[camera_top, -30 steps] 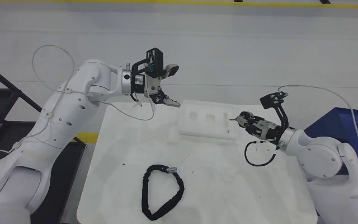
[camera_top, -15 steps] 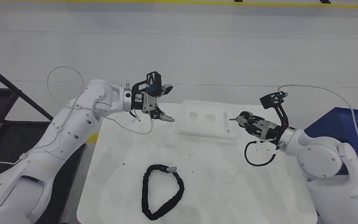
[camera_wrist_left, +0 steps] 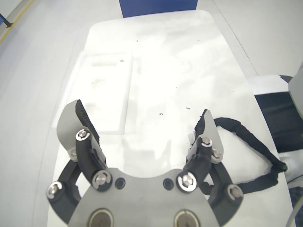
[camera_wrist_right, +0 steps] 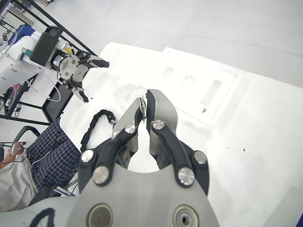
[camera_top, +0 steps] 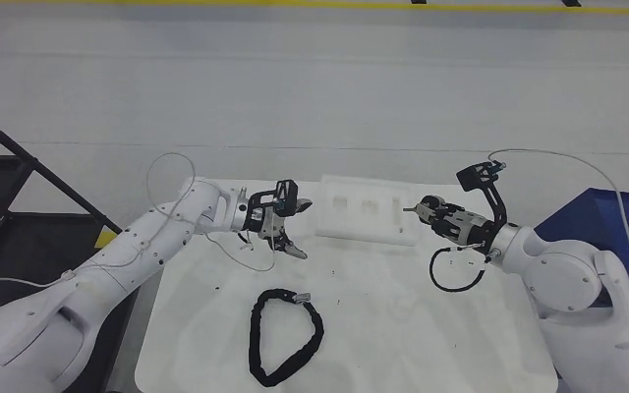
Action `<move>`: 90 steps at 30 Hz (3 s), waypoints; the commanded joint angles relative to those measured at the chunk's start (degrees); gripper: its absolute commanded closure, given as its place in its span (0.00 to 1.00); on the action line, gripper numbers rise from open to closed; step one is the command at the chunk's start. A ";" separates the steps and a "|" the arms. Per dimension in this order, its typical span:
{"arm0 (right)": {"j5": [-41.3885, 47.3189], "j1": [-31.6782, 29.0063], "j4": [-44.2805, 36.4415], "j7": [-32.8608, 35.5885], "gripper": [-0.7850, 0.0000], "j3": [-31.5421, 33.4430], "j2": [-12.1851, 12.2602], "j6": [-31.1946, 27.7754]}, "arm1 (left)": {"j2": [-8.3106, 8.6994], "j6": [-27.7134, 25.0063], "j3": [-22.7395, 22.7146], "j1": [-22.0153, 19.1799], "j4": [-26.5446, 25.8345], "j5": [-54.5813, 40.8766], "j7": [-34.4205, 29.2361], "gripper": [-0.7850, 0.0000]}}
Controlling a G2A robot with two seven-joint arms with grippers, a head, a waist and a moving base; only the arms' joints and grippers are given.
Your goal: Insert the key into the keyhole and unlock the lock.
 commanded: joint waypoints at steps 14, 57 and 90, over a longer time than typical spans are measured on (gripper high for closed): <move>0.00 0.00 0.00 0.00 1.00 0.00 0.00 0.00 | -0.25 0.00 9.06 -1.44 2.22 1.67 4.18 0.00; 0.00 0.00 0.00 0.00 1.00 0.00 0.00 0.00 | 0.11 4.57 7.76 10.67 5.07 23.65 17.82 0.00; 0.00 0.00 0.00 0.00 1.00 0.00 0.00 0.00 | -3.99 5.84 5.27 12.14 9.19 33.28 20.67 1.00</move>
